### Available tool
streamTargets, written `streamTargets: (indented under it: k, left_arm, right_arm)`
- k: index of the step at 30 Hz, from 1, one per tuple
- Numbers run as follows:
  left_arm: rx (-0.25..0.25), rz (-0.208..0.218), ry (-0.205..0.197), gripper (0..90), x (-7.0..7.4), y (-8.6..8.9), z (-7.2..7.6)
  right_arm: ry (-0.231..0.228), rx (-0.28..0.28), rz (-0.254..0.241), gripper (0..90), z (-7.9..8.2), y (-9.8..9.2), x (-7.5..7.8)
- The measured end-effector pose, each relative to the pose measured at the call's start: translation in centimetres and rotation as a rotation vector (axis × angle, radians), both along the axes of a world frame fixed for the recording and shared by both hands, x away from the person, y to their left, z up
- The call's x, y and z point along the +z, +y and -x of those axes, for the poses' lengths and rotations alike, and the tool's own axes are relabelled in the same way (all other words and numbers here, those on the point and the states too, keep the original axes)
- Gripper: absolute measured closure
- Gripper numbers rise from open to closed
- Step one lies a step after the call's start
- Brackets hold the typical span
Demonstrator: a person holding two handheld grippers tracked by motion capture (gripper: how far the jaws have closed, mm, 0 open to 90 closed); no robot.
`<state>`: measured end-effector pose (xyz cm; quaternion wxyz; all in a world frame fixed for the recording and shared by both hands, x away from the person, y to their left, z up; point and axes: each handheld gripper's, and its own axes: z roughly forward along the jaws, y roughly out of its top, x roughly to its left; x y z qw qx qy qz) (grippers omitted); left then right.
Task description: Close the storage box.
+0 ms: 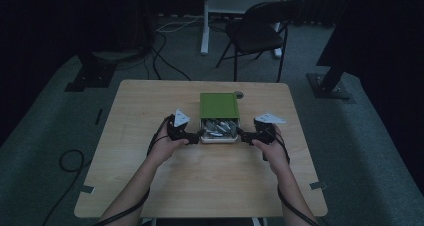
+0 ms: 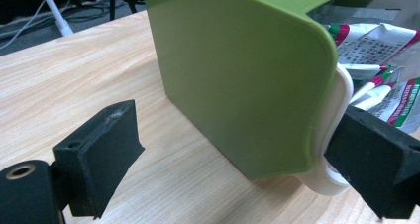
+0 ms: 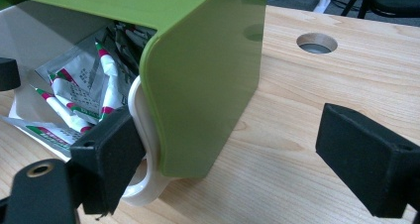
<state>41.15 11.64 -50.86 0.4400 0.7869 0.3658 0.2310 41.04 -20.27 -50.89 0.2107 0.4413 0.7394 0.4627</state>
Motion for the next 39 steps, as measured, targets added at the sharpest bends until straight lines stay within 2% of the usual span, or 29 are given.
streamTargets:
  k: [9, 23, 24, 26, 28, 30, 35, 39]
  left_arm:
    - [0.011, -0.005, -0.005, 8.9, 0.03, -0.05, -0.29]
    - [0.024, -0.014, -0.008, 8.9, 0.10, -0.21, -0.72]
    - [0.017, -0.008, -0.019, 9.0, 0.08, -0.23, -0.69]
    - [0.004, 0.017, -0.014, 9.0, 0.12, -0.20, -0.61]
    - [0.009, 0.006, -0.010, 9.0, 0.17, -0.25, -0.54]
    - [0.009, 0.025, -0.002, 8.9, 0.33, -0.25, -0.51]
    - [0.012, 0.030, 0.004, 9.0, 0.59, -0.18, -0.34]
    - [0.019, 0.047, 0.020, 9.0, 0.47, -0.14, -0.04]
  right_arm:
    - [0.004, -0.002, 0.011, 12.0, -0.43, 0.10, 0.17]
    - [0.009, -0.024, -0.002, 12.0, -0.94, 0.22, 0.06]
    - [0.010, -0.025, -0.003, 12.0, -0.94, 0.21, 0.06]
    - [0.006, -0.025, 0.000, 12.0, -0.90, 0.23, 0.08]
    - [0.012, -0.035, -0.018, 12.0, -0.84, 0.23, 0.12]
    - [0.017, -0.043, -0.039, 12.2, -0.76, 0.23, 0.22]
    - [0.000, -0.045, -0.046, 12.3, -0.57, 0.08, 0.65]
    - [0.005, -0.045, -0.055, 12.3, -0.32, -0.09, 0.77]
